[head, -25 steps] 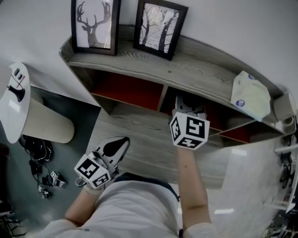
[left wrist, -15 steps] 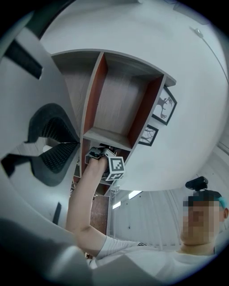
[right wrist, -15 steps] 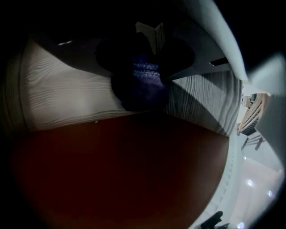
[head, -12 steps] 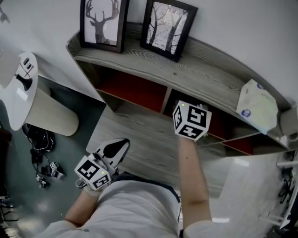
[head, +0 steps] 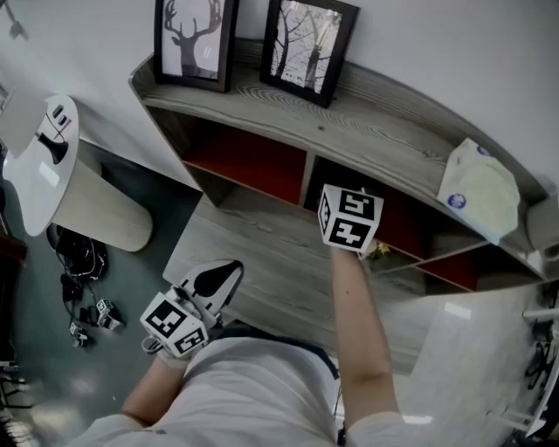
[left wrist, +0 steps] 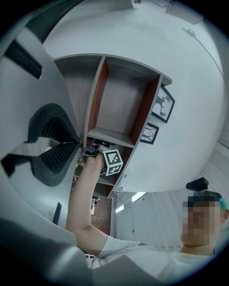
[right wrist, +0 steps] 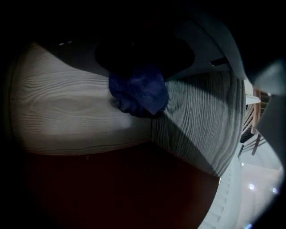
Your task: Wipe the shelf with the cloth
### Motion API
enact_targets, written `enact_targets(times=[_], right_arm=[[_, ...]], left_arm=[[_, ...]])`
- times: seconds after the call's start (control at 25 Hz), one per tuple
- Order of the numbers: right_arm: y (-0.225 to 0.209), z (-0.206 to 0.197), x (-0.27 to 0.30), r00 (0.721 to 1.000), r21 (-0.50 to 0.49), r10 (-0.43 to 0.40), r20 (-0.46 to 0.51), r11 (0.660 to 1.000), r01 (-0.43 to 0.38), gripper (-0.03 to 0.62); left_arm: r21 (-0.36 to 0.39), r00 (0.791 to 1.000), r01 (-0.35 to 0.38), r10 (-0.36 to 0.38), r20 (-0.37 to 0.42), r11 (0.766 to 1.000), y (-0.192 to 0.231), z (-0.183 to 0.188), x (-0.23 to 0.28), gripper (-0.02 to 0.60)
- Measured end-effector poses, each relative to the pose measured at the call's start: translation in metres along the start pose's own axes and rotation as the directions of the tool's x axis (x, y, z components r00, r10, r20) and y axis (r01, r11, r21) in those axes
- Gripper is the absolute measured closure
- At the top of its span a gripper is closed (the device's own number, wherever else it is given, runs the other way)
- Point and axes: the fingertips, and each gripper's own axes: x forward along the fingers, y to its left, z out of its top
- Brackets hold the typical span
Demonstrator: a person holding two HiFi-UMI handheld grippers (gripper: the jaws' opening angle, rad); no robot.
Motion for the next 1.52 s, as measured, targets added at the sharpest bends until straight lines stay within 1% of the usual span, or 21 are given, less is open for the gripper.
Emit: enact_targets(times=[0.08, 0.16, 0.28, 0.36, 0.56, 0.8, 0.92, 1.04, 1.16, 1.32, 1.52], right_arm=[[0.001, -0.005, 0.001, 0.999, -0.028, 0.0, -0.045, 1.0, -0.002, 0.468], [0.004, -0.013, 0.001, 0.993, -0.037, 0.017, -0.114, 0.999, -0.022, 0.467], [0.007, -0.035, 0.001, 0.97, -0.024, 0.058, -0.238, 0.998, -0.066, 0.465], [0.004, -0.044, 0.001, 0.96, -0.024, 0.068, -0.271, 0.997, -0.078, 0.464], [-0.002, -0.042, -0.001, 0.968, 0.01, 0.063, -0.243, 0.998, -0.062, 0.464], [-0.029, -0.042, -0.012, 0.973, 0.045, 0.006, -0.232, 0.999, 0.004, 0.464], [-0.046, -0.041, -0.02, 0.974, 0.045, -0.027, -0.224, 0.998, 0.038, 0.464], [-0.065, -0.04, -0.031, 0.977, 0.082, -0.053, -0.207, 0.994, 0.072, 0.464], [-0.086, -0.038, -0.042, 0.975, 0.053, -0.107, -0.197, 0.991, 0.119, 0.462], [-0.111, -0.042, -0.058, 0.968, 0.063, -0.145, -0.204, 0.985, 0.161, 0.462], [-0.146, -0.048, -0.078, 0.953, 0.081, -0.223, -0.206, 0.967, 0.243, 0.459]], left_arm=[[0.002, 1.0, -0.003, 0.003, -0.002, 1.0, -0.002, -0.002, -0.002, 0.565], [0.005, 1.0, -0.006, 0.006, -0.004, 1.0, -0.005, -0.004, -0.004, 0.565], [0.01, 1.0, -0.008, 0.008, -0.005, 1.0, -0.007, -0.004, -0.006, 0.565], [0.011, 1.0, -0.008, 0.008, -0.007, 1.0, -0.009, -0.005, -0.007, 0.565], [0.016, 1.0, -0.006, 0.006, -0.007, 1.0, -0.013, -0.006, -0.009, 0.565], [0.013, 1.0, -0.017, 0.017, -0.006, 1.0, -0.011, -0.007, -0.012, 0.565], [0.015, 1.0, -0.013, 0.013, -0.007, 1.0, -0.012, -0.007, -0.01, 0.565], [0.023, 1.0, 0.0, 0.0, -0.01, 1.0, -0.016, -0.008, -0.008, 0.566], [0.028, 1.0, 0.009, -0.009, -0.014, 1.0, -0.018, -0.009, -0.006, 0.566], [0.028, 1.0, 0.021, -0.021, -0.017, 0.999, -0.02, -0.01, -0.003, 0.565], [0.033, 0.999, 0.045, -0.044, -0.024, 0.998, -0.025, -0.011, 0.002, 0.565]])
